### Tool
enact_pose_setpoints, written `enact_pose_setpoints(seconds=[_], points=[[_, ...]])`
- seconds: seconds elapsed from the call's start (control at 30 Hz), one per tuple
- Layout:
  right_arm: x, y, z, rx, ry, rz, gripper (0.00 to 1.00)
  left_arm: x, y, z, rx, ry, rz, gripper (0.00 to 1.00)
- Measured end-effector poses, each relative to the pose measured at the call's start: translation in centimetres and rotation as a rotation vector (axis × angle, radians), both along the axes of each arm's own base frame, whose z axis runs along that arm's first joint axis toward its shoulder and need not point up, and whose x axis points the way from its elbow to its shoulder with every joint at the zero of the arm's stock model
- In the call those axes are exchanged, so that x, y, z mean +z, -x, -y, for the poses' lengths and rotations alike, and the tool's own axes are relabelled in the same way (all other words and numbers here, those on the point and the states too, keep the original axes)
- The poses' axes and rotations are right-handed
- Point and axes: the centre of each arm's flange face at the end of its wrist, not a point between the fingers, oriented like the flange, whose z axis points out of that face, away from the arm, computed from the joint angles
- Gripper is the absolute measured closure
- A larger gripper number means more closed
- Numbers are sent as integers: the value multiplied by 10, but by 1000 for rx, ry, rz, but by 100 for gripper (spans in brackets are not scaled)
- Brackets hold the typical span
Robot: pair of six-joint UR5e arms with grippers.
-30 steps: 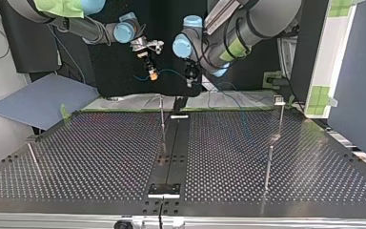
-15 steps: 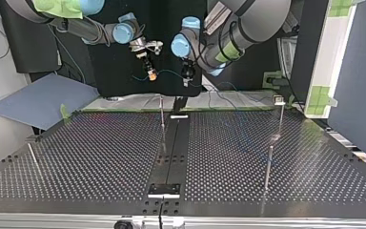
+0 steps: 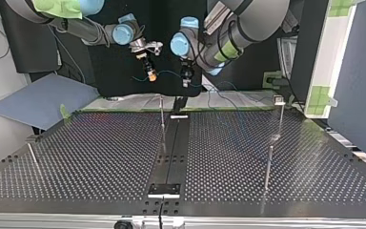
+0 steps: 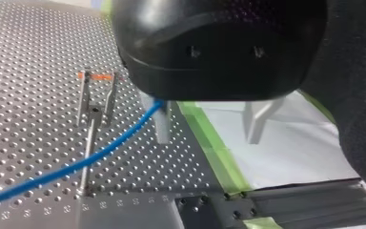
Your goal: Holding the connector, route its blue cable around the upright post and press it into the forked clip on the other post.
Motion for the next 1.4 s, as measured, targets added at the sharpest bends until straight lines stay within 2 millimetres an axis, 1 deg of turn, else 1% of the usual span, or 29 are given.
enact_pose_setpoints(seconds=[0.03, 0.07, 0.1, 0.13, 0.17, 0.2, 0.23, 0.7, 0.9, 1.1, 1.2, 1.3, 1.4], points=[[0, 0, 0, 0, 0, 0, 100, 0, 0, 1, -1, 3, 2, 60], [0, 0, 0, 0, 0, 0, 100, 0, 1, 2, -2, 8, 4, 78], [0, 0, 0, 0, 0, 0, 100, 0, 1, 2, -2, 12, 6, 78], [0, 0, 0, 0, -1, -1, 100, 0, 1, 3, -3, 16, 7, 90], [0, 0, 0, 0, -1, -2, 100, 0, 1, 3, -3, 23, 9, 95], [0, 0, 0, 0, -1, -2, 100, 0, 1, 4, -3, 29, 9, 95], [0, 0, 0, 0, -1, -3, 100, 0, 1, 4, -5, 35, 9, 98], [1, 2, 10, -15, -7, -13, 100, 2, 3, 10, 1, 87, 34, 98], [3, 10, 25, -41, -10, -13, 100, 3, 4, 14, -4, 109, 43, 98], [6, 13, 39, -56, -14, -17, 100, 2, 8, 19, -19, 118, 41, 98], [7, 16, 44, -63, -12, -16, 100, -2, 9, 20, -26, 124, 39, 98], [9, 17, 51, -69, -7, -13, 100, -14, 10, 21, -32, 125, 30, 98], [11, 18, 57, -74, -5, -13, 100, -20, 10, 22, -33, 138, 30, 98]])
